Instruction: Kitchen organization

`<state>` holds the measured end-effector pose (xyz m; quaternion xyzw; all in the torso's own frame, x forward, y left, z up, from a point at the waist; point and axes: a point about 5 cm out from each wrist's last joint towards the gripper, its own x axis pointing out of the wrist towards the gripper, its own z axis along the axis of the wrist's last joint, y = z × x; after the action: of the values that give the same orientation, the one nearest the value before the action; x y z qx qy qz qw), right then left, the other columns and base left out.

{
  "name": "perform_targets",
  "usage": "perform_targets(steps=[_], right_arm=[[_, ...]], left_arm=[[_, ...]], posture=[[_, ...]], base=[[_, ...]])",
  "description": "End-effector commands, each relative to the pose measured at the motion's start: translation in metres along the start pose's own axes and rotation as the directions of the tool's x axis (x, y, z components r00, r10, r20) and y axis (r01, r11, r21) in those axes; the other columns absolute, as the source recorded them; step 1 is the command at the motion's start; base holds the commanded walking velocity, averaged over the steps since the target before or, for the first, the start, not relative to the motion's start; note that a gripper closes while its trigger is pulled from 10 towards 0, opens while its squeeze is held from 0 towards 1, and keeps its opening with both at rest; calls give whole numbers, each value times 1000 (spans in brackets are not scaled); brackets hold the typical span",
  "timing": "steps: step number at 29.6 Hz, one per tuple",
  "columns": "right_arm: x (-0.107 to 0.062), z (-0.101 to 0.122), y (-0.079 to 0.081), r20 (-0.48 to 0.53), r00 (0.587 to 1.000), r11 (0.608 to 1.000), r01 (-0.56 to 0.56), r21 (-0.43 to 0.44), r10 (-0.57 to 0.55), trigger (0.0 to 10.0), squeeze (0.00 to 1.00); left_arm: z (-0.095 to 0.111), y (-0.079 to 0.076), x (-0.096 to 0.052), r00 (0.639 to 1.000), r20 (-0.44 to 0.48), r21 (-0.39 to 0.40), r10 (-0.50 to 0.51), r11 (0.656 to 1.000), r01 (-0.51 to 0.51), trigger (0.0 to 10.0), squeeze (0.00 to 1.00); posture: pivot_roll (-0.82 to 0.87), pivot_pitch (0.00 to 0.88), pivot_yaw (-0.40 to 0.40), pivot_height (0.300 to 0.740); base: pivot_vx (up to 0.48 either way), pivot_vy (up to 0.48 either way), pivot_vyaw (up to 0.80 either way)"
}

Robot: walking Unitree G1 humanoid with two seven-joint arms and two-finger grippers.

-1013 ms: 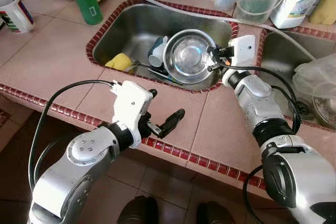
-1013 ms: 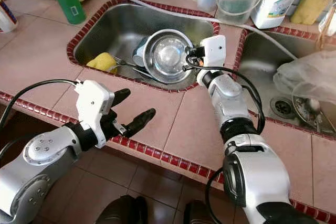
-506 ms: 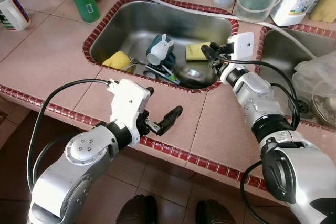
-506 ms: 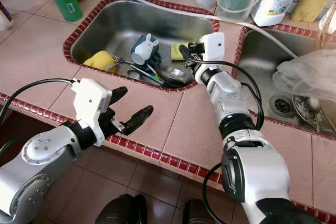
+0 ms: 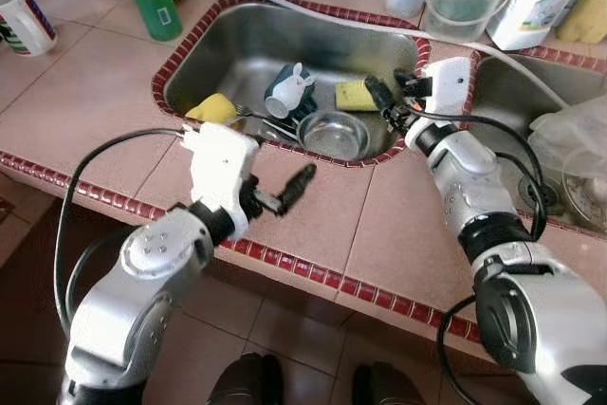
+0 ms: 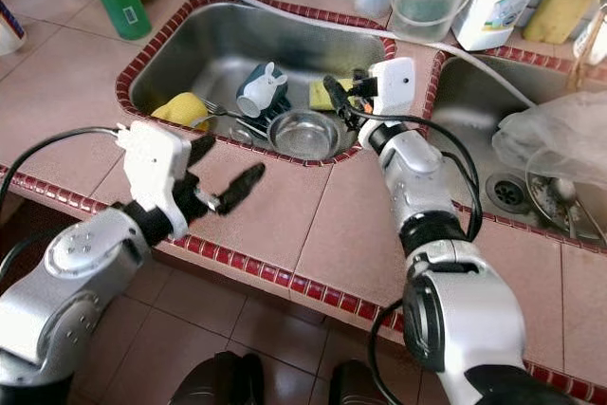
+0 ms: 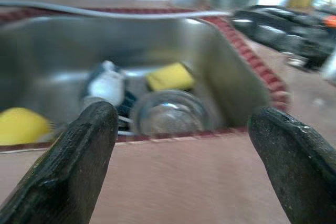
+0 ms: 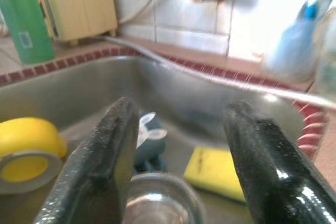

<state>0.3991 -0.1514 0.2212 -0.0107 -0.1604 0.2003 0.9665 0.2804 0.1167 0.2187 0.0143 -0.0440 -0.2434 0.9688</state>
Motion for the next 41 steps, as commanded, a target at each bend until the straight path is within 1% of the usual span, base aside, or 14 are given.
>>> perform_targets(steps=[1, 3, 7, 8, 9, 12, 14, 18, 21, 27, 28, 29, 34, 41], right_arm=[[-1, 3, 1, 38, 999, 1000, 11, -22, -10, 10000, 1000], [-5, 4, 1, 64, 998, 999, 28, -36, -25, 10000, 1000], [-12, 2, 2, 93, 995, 998, 43, -54, -38, 10000, 1000], [-16, 1, 3, 100, 994, 996, 53, -76, -45, 10000, 1000], [-16, 1, 3, 100, 994, 996, 53, -76, -45, 10000, 1000], [-28, -4, 4, 116, 989, 990, 99, -103, -87, 10000, 1000], [-34, -6, 4, 124, 984, 985, 140, -98, -127, 10000, 1000], [-42, -9, 3, 128, 977, 979, 181, -92, -168, 10000, 1000], [-57, -12, 1, 126, 960, 960, 264, -92, -252, 10000, 1000], [-66, -13, 2, 124, 944, 945, 316, -86, -304, 10000, 1000], [-68, -14, 4, 121, 945, 945, 316, -84, -305, 10000, 557], [-70, -14, 5, 118, 943, 944, 321, -83, -310, 10000, 0], [-78, -15, 7, 107, 938, 937, 339, -79, -331, 10000, 0], [-96, -25, 14, 51, 936, 933, 351, -83, -348, 10000, 0]], left_arm=[[-3, 9, 1, 998, 9, 4, 59, 998, -59, 10000, 0], [-8, 15, 4, 995, 11, 15, 100, 995, -100, 10000, 0], [-18, 23, 10, 988, 9, -15, 156, 988, -156, 10000, 0], [-23, 26, 12, 982, 10, -30, 187, 982, -187, 10000, 0], [-23, 26, 12, 982, 10, -30, 187, 982, -187, 10000, 0], [-34, 34, 14, 968, 14, -92, 249, 965, -247, 10000, 0], [-41, 38, 14, 961, 5, -84, 276, 958, -274, 10000, 0], [-44, 38, 15, 966, 11, -106, 259, 961, -257, 10000, 0], [-47, 38, 18, 966, 23, -103, 256, 962, -252, 10000, 0], [-52, 41, 21, 968, 14, -113, 251, 962, -248, 10000, 0], [-53, 41, 21, 968, 13, -113, 249, 963, -246, 10000, 0], [-53, 41, 22, 969, 14, -111, 247, 963, -244, 10000, 0], [-55, 41, 22, 971, 21, -111, 238, 966, -234, 10000, 0], [-63, 39, 13, 971, 21, -127, 238, 964, -234, 10000, 0]], posture=[[-29, 125, 13, 711], [-34, 109, 15, 711], [-47, 77, 14, 711], [-55, 65, 14, 711], [-55, 65, 14, 711], [-66, 41, 17, 711], [-71, 35, 20, 711], [-80, 21, 28, 711], [-93, 7, 42, 711], [-115, 1, 54, 711], [-119, 0, 56, 711], [-121, 0, 56, 711], [-124, 0, 57, 711], [-114, 5, 42, 711]], base=[[0, 0, 0], [0, 0, 0], [0, 0, 0], [0, 0, 0], [0, 0, 0], [0, 0, 0], [0, 0, 0], [0, 0, 0], [0, 0, 0], [0, 0, 0], [0, 0, 0], [0, 0, 0], [0, 0, 0], [0, 0, 0]])
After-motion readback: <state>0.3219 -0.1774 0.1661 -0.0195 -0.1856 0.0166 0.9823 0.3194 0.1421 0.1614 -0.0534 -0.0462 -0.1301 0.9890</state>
